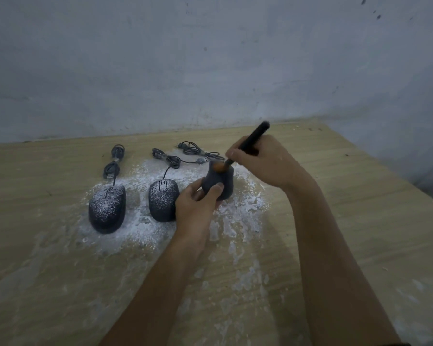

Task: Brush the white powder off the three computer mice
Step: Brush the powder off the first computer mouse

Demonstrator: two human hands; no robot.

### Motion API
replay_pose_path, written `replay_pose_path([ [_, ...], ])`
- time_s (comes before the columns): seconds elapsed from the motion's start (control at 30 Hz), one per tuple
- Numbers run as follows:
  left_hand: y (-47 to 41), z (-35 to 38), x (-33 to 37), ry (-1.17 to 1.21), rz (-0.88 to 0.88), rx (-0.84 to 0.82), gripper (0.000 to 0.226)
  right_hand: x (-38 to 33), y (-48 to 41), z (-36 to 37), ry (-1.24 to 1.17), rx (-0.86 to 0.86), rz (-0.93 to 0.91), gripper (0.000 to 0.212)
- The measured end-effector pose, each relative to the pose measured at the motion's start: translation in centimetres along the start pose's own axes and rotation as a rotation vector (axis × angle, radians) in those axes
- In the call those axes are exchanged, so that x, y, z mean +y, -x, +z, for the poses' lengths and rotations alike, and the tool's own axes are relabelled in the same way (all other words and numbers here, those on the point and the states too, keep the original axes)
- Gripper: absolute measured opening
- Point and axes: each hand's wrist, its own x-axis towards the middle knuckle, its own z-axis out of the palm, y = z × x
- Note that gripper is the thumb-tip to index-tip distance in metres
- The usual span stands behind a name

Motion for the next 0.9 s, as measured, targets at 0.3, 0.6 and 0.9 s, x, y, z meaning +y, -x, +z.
replay_pose_path([
  [0.3,0.15,-0.15,0.44,0.146,-0.063,-0.085,0.052,0.01,0.24,0.40,-0.058,0.004,-0.009,0.015],
  [0.6,-0.13,-0.04,0.06,0.129,-0.115,-0.122,0.067,0.03,0.47,0.05,-0.059,-0.033,-0.027,0.014],
  [0.9,-0.13,-0.08,-0.25,0.139,-0.114,-0.116,0.067,-0.10,0.83,0.20,-0.053,-0.137,-0.030,0.015],
])
